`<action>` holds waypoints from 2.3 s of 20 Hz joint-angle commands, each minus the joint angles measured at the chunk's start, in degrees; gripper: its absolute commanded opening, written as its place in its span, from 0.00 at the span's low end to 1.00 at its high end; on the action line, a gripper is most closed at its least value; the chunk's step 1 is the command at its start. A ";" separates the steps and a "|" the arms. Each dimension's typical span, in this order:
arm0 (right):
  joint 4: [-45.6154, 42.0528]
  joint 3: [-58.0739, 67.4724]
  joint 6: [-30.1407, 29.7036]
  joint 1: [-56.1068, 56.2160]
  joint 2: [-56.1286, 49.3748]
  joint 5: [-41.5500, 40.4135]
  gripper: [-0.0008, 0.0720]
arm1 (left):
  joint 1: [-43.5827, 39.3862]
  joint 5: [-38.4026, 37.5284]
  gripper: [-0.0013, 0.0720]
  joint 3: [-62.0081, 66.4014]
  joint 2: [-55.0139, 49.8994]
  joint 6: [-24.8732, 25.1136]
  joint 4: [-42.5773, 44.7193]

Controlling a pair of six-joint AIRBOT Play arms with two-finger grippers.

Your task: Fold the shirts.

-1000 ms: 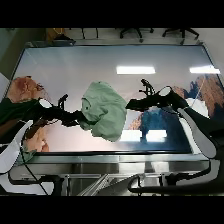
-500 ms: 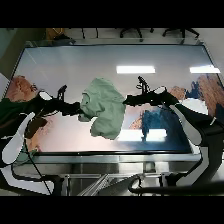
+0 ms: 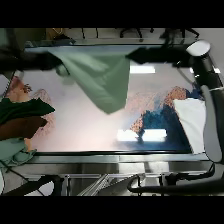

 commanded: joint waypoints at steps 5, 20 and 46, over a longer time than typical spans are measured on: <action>-17.33 12.00 -1.49 -0.15 18.38 -3.65 0.03 | 0.22 3.80 0.04 10.88 17.77 0.72 0.37; -20.59 -3.58 5.66 0.98 -15.82 1.95 0.04 | -10.23 5.86 0.04 -25.35 -5.22 3.67 0.35; -31.39 -41.22 22.23 -18.32 6.97 16.63 0.65 | 7.69 -14.53 0.95 -42.16 -14.60 5.92 -3.15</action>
